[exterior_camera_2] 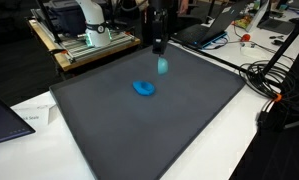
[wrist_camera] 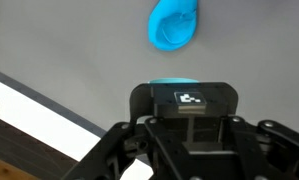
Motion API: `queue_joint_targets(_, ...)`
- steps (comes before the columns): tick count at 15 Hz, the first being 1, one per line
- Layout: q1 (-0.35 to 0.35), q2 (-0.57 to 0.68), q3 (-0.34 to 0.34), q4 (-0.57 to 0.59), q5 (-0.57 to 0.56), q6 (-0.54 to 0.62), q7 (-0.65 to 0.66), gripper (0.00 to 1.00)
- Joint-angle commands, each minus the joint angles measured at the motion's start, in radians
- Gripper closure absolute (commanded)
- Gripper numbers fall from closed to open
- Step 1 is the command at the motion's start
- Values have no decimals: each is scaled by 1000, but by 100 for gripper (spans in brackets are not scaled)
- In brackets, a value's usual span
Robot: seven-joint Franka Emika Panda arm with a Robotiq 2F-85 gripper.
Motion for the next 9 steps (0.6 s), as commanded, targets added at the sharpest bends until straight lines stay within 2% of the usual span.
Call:
queue_joint_targets(1,20,85,17,133,-59,-120,55,78)
queue_joint_targets(9,58,265,29,377,-143,-313,113,78)
